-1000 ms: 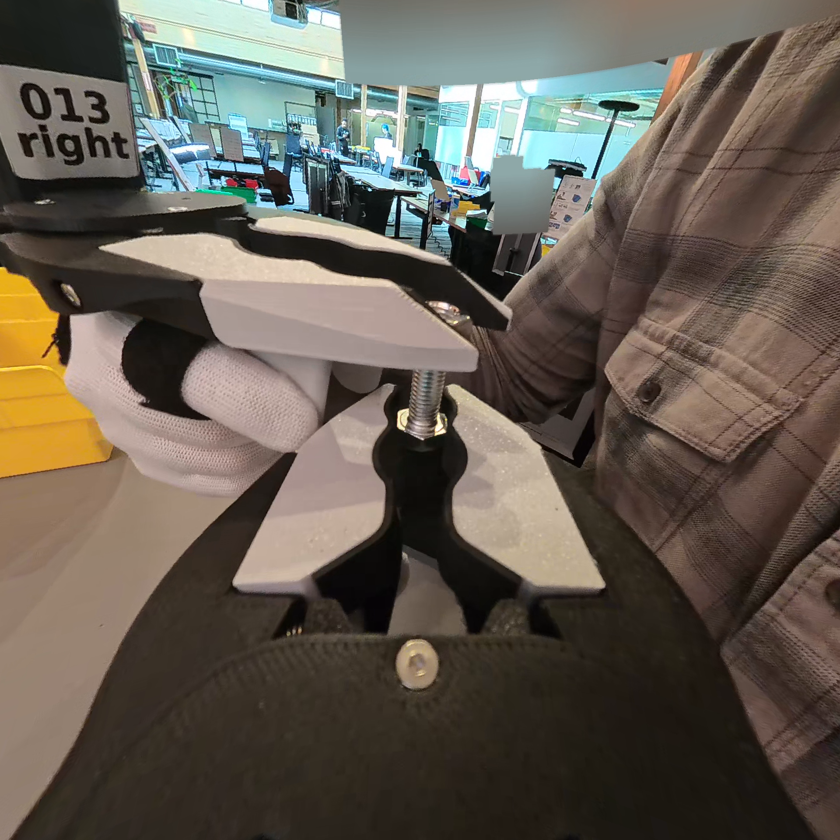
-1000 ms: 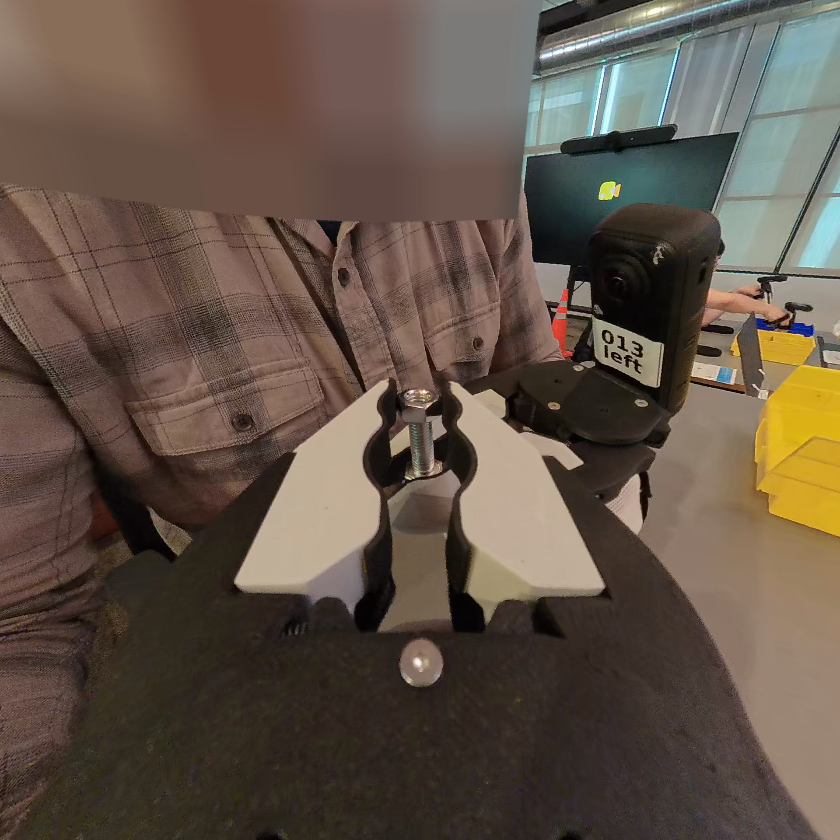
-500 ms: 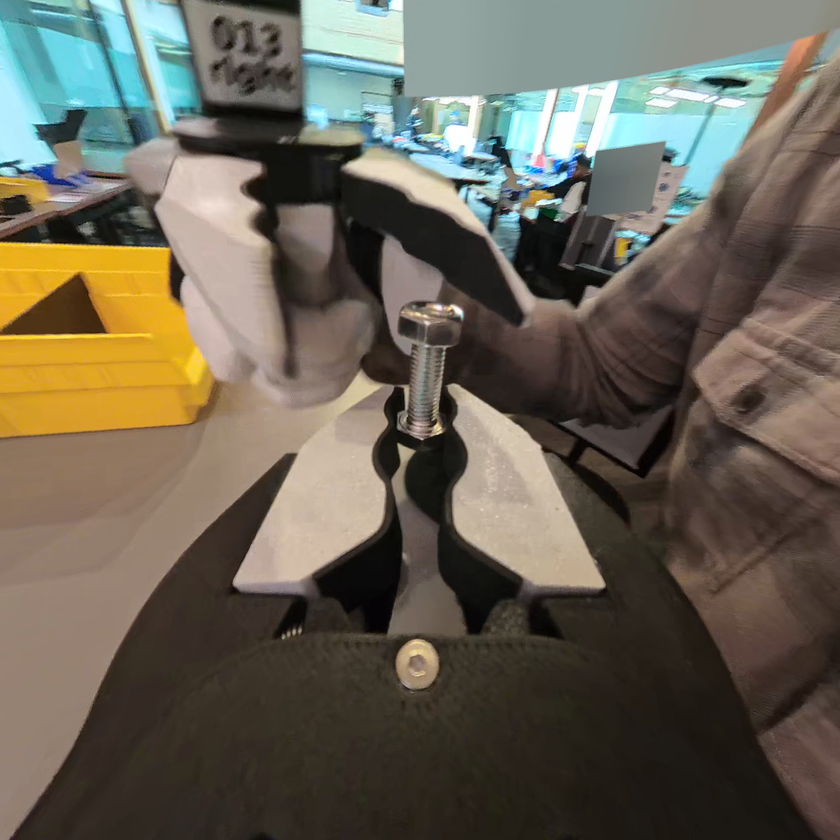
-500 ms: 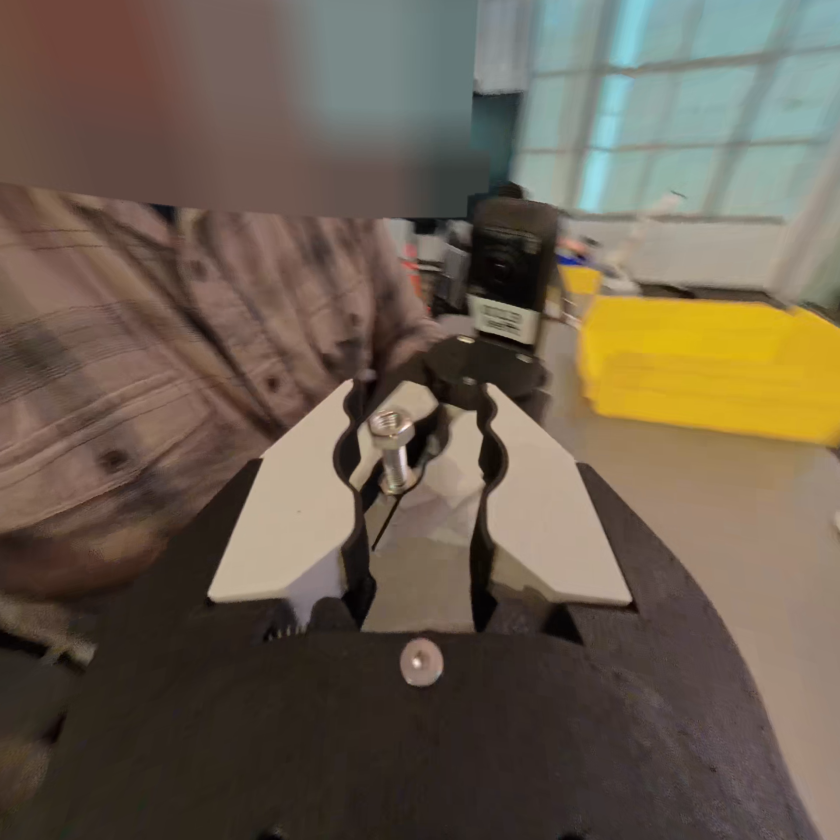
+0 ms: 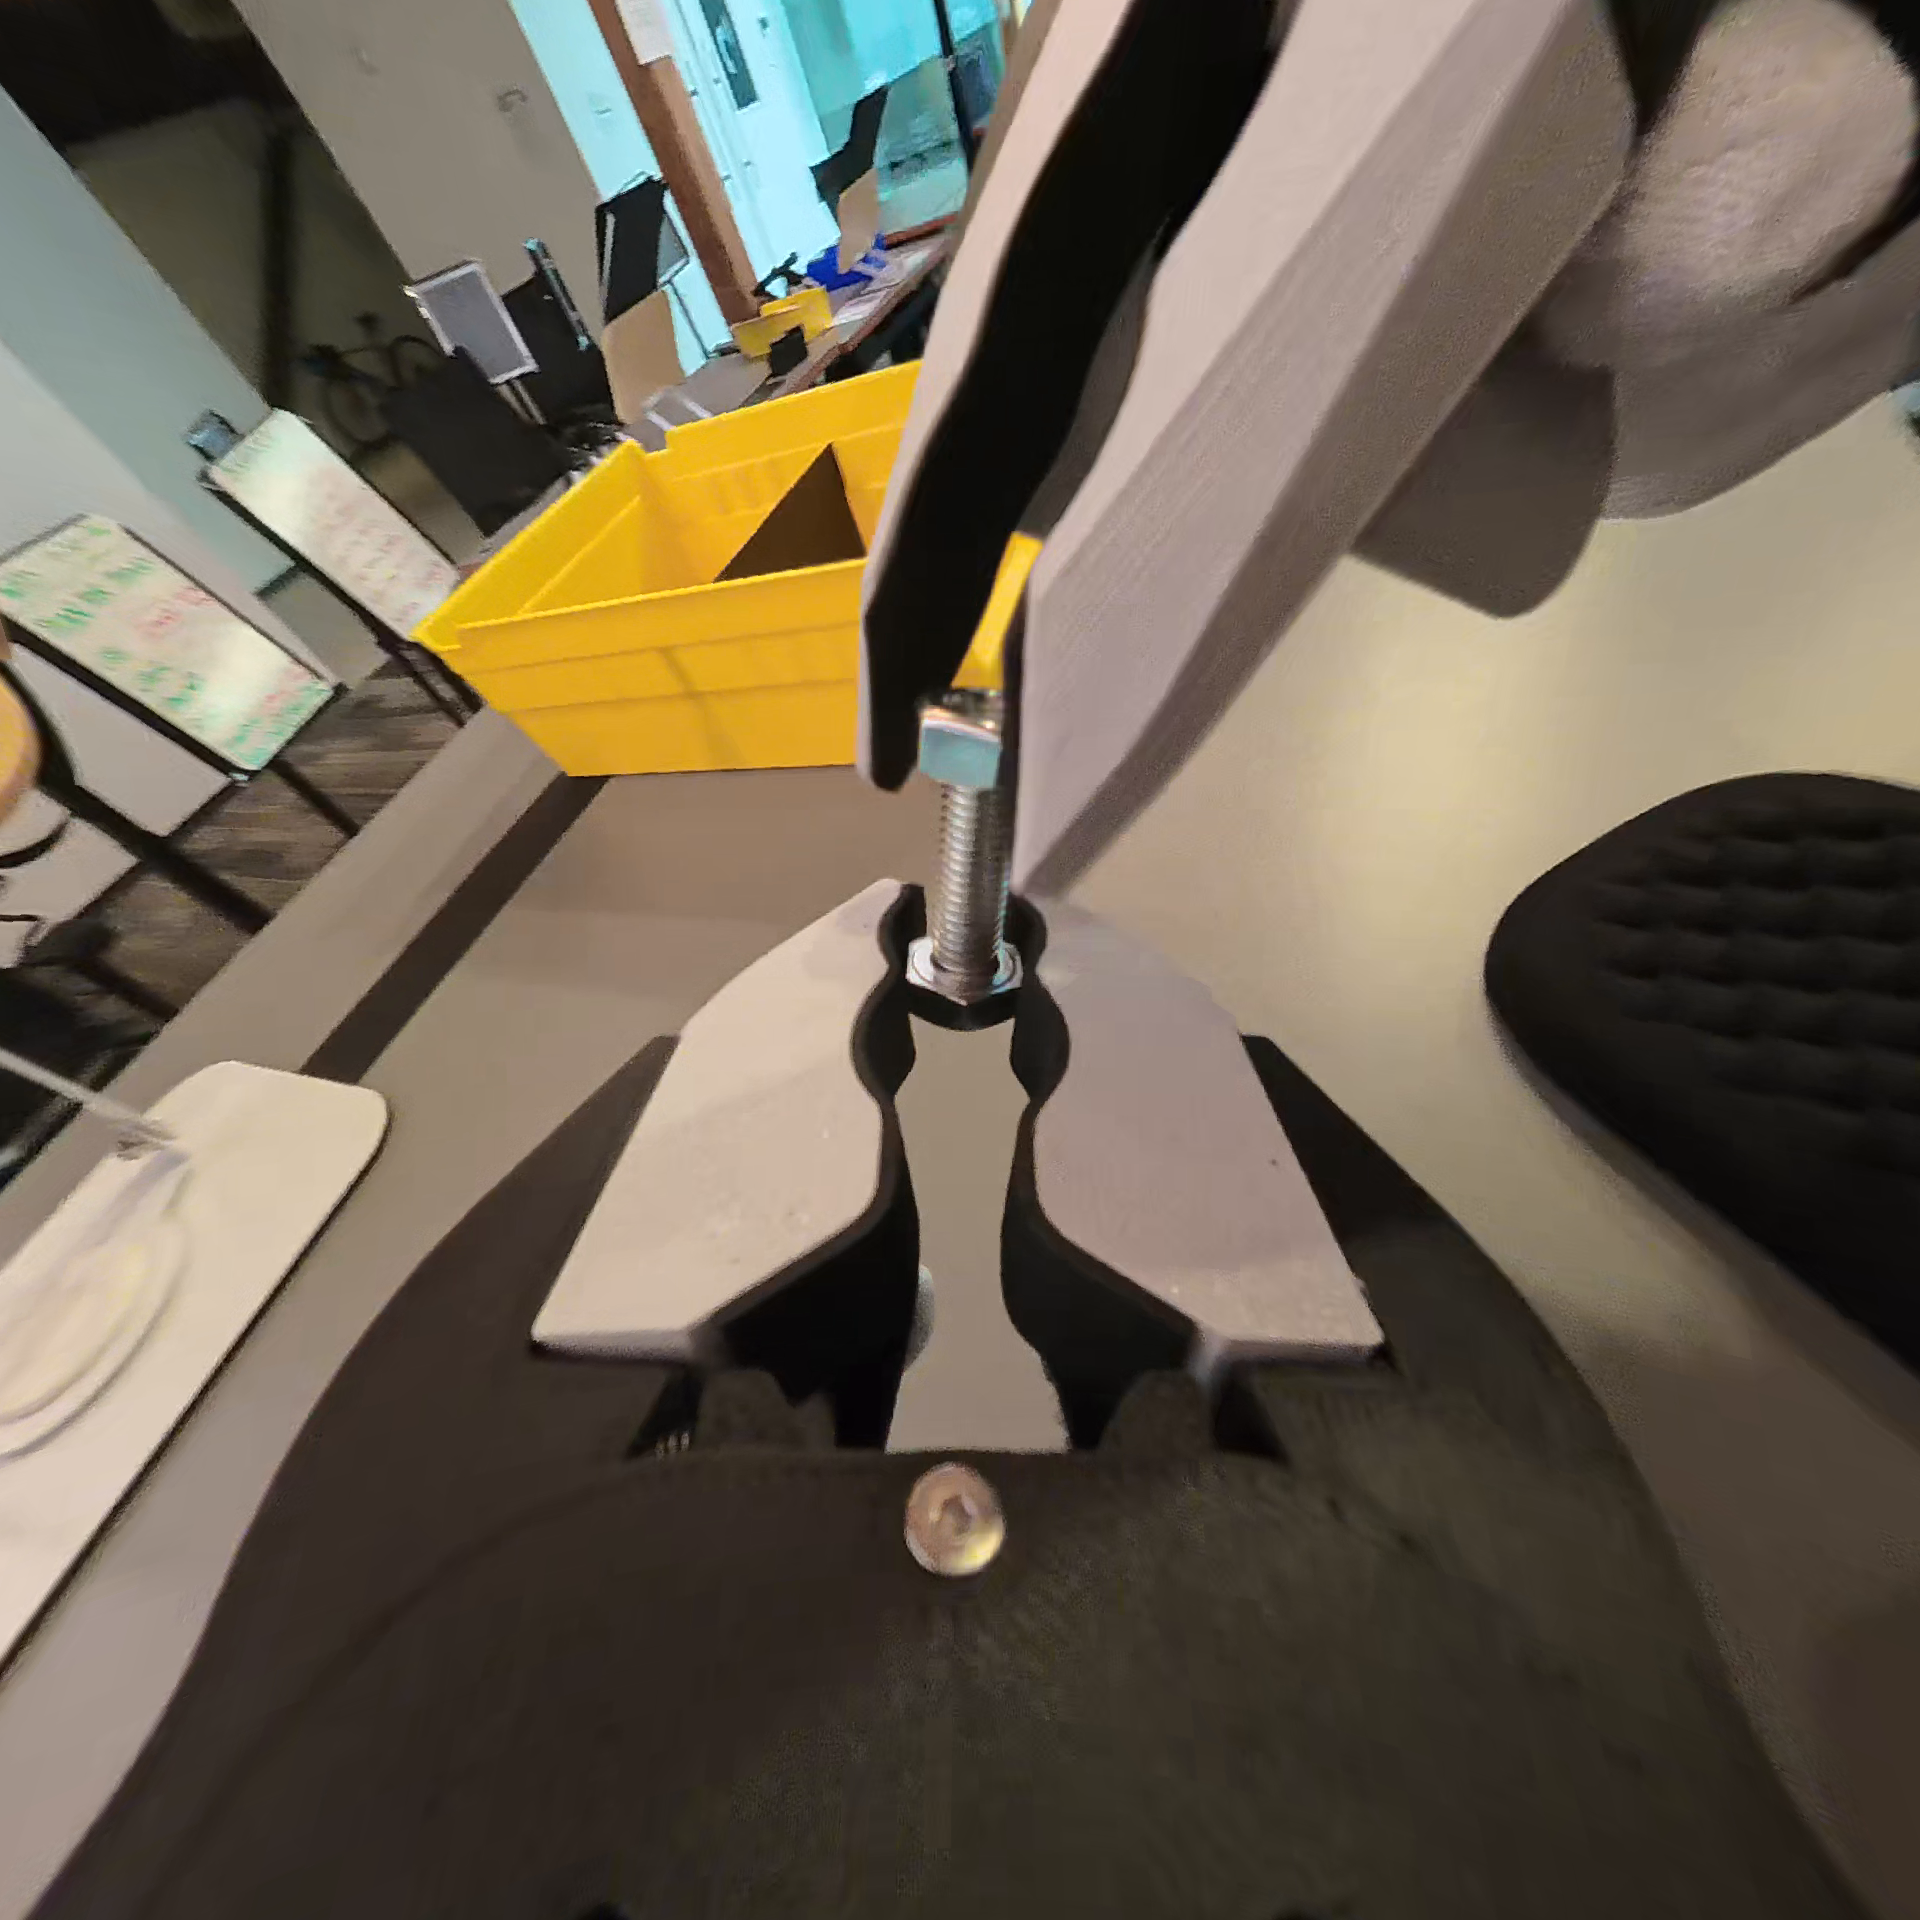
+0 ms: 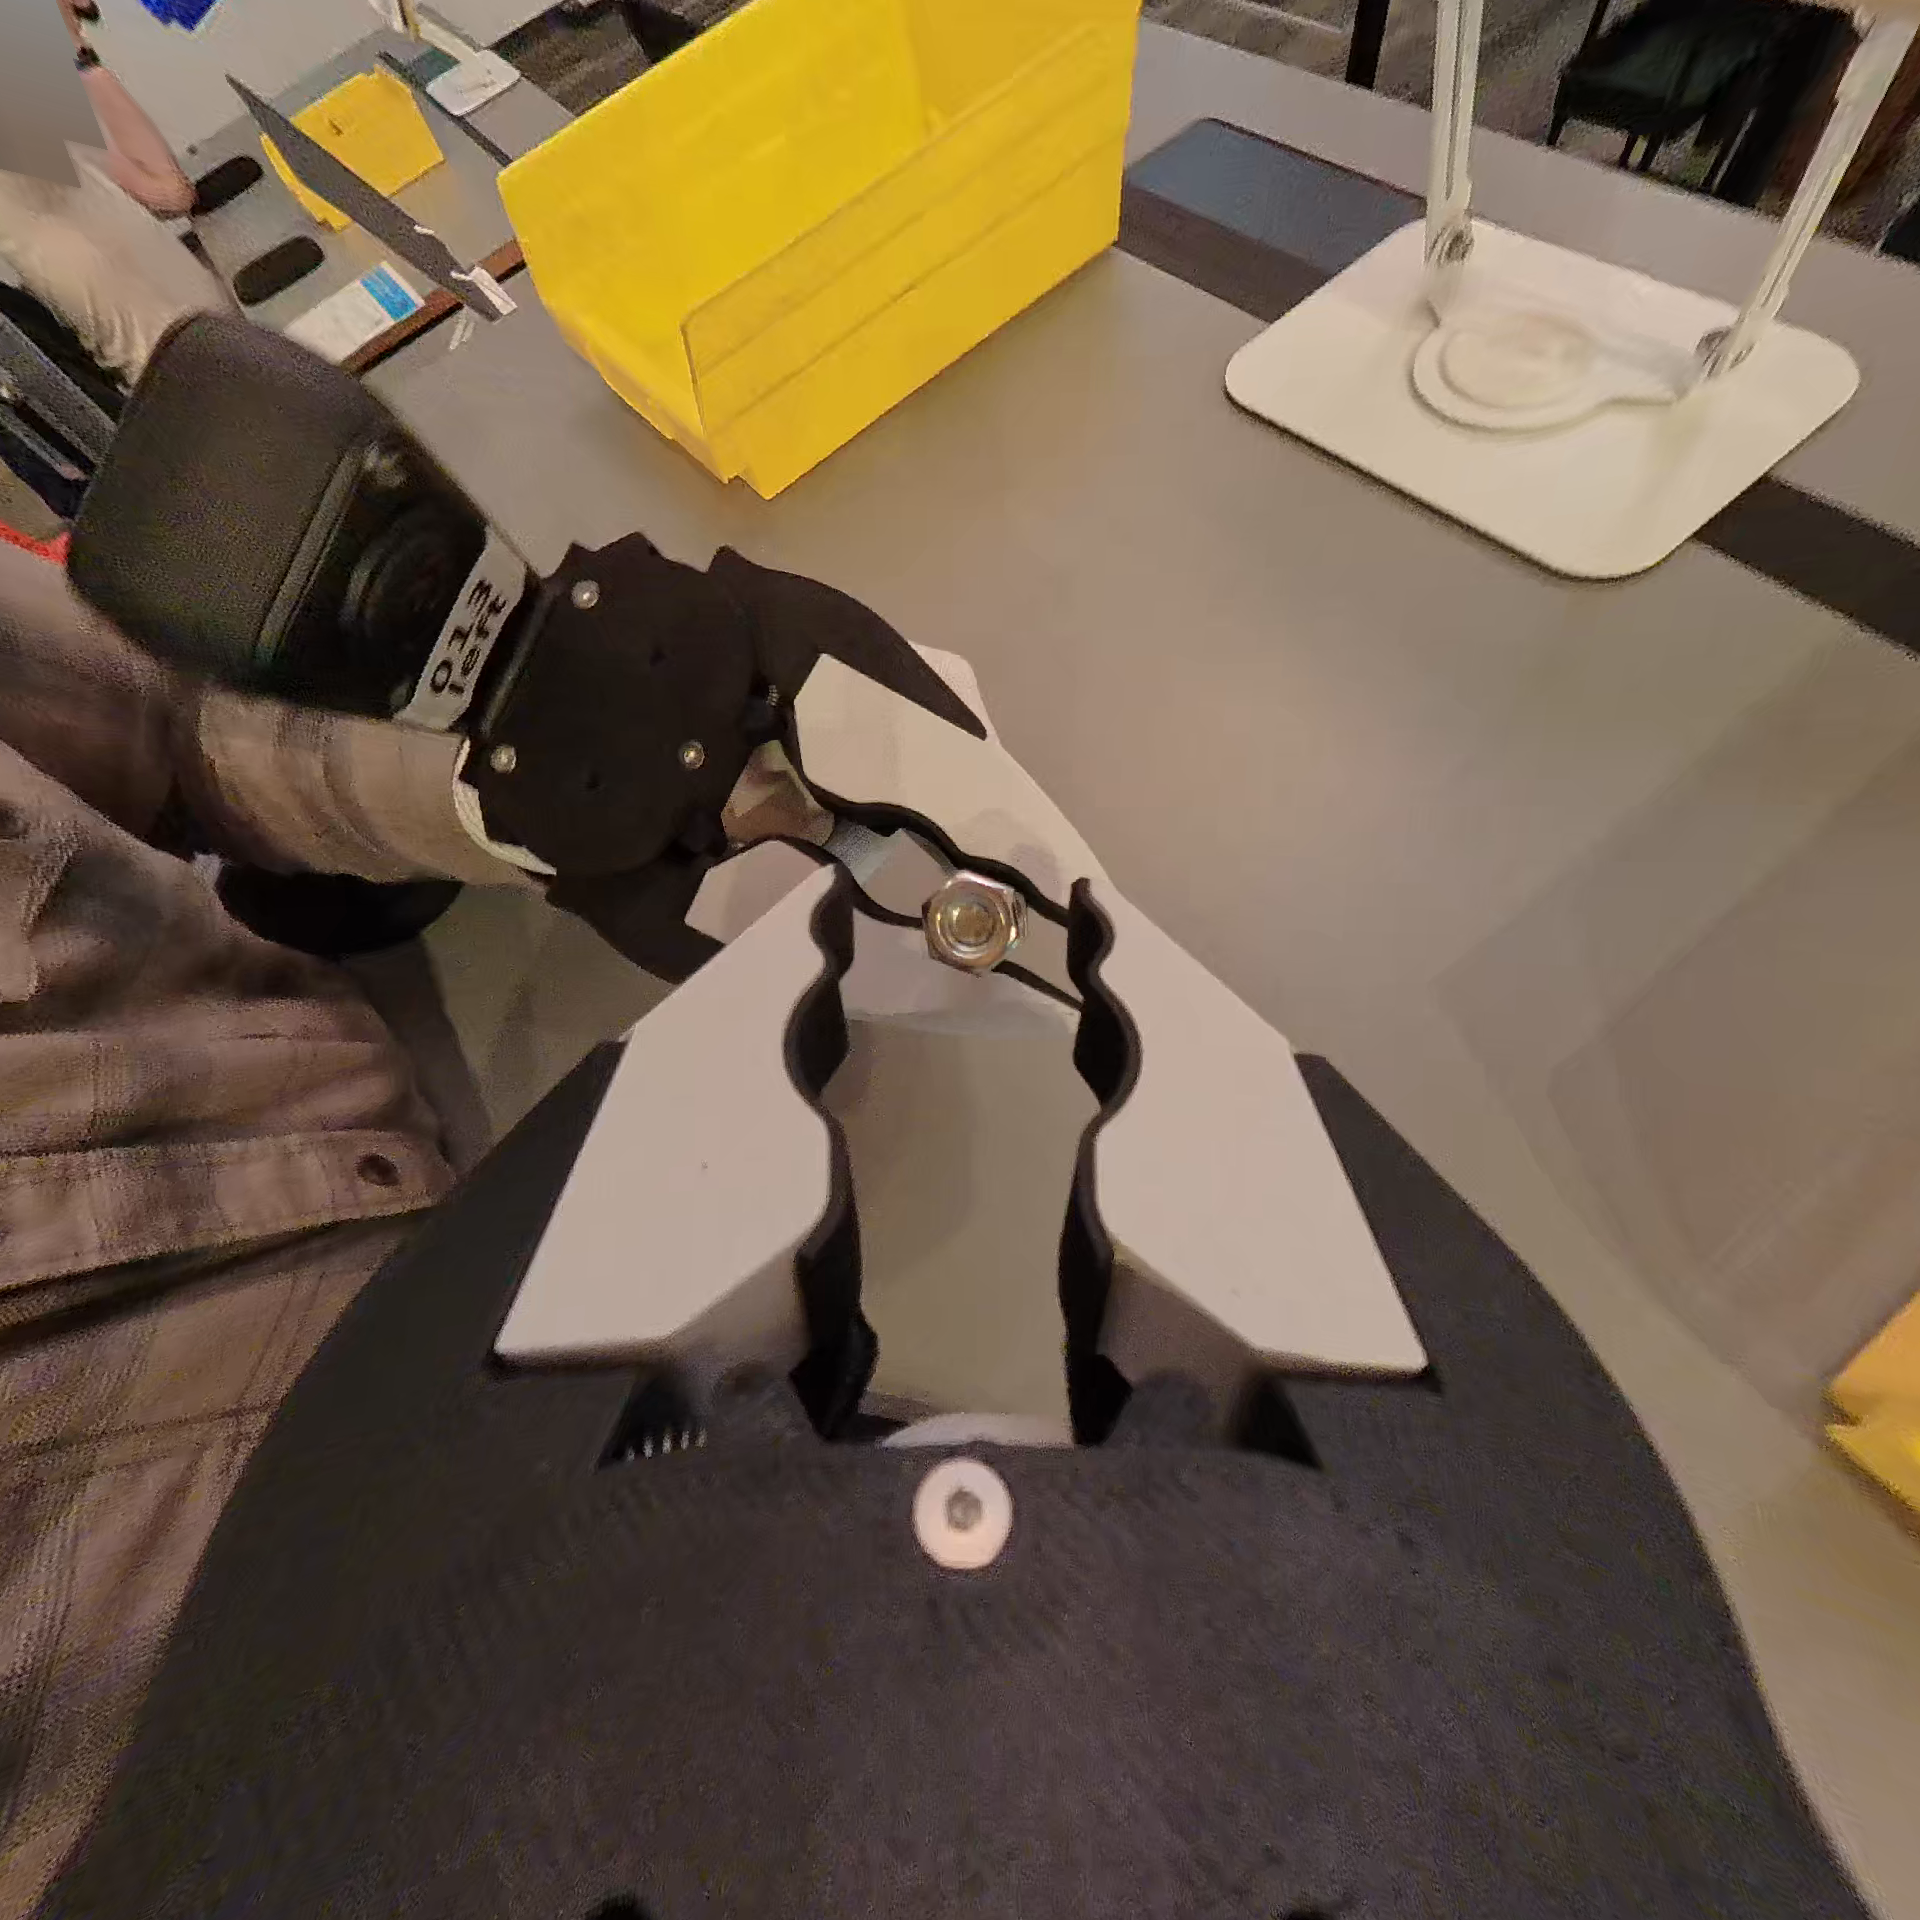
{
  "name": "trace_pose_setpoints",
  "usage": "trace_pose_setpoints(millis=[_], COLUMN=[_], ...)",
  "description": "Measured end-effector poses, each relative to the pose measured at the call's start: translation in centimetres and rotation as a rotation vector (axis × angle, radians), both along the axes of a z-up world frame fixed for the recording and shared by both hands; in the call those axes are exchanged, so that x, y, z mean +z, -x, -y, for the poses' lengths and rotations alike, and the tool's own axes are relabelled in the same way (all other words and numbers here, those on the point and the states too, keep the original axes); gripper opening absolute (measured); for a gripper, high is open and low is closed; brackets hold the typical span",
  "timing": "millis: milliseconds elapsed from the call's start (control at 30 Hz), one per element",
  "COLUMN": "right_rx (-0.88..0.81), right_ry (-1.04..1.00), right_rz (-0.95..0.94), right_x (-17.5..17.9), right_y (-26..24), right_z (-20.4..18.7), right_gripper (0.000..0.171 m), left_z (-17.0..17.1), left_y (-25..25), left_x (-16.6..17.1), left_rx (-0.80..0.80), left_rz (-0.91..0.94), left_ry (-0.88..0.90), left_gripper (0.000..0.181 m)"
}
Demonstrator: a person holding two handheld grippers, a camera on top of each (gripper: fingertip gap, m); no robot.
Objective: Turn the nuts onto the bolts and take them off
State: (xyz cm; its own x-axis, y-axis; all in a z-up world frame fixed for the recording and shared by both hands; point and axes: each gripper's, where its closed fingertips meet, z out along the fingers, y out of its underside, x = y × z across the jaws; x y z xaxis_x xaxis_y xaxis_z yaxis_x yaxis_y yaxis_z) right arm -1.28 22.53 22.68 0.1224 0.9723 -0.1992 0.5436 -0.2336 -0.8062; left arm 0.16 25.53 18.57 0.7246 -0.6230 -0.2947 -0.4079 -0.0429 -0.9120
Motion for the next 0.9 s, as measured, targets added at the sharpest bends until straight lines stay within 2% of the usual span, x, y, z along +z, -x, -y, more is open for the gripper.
trace_pose_setpoints(millis=[33, 100, 133, 267, 333, 467, 667, 900], right_rx=[-0.002, -0.030, -0.026, 0.022, 0.111, 0.375, 0.853, 1.344], right_ry=[0.023, 0.030, 0.030, -0.042, -0.120, -0.260, -0.502, -0.773], right_rz=[0.012, 0.027, 0.033, 0.059, 0.079, 0.168, 0.277, 0.282], right_x=[-0.4, -0.9, -1.1, -1.0, -0.8, -0.6, 0.1, -0.3], right_y=[0.1, 0.2, 0.2, 0.3, 0.3, 0.1, -0.3, -1.2], right_z=[0.1, -0.2, -0.2, -0.1, 0.3, 1.4, 5.0, 10.5], right_gripper=[0.038, 0.020, 0.017, 0.017, 0.017, 0.017, 0.017, 0.017], left_z=[-0.1, -0.1, -0.1, 0.1, 0.5, 2.0, 6.7, 14.2], left_y=[0.1, 0.1, 0.2, 0.0, -0.3, -1.2, -2.4, -2.3], left_x=[-0.1, -0.2, -0.3, -0.2, 0.0, 0.2, 1.1, 0.9], left_rx=[0.011, 0.022, 0.027, -0.017, -0.070, -0.248, -0.627, -1.102], left_rz=[-0.015, -0.045, -0.057, -0.001, 0.058, 0.151, 0.258, 0.283], left_ry=[-0.011, -0.025, -0.030, 0.010, 0.046, 0.147, 0.282, 0.426], left_gripper=[0.015, 0.015, 0.015, 0.015, 0.015, 0.015, 0.015, 0.015])
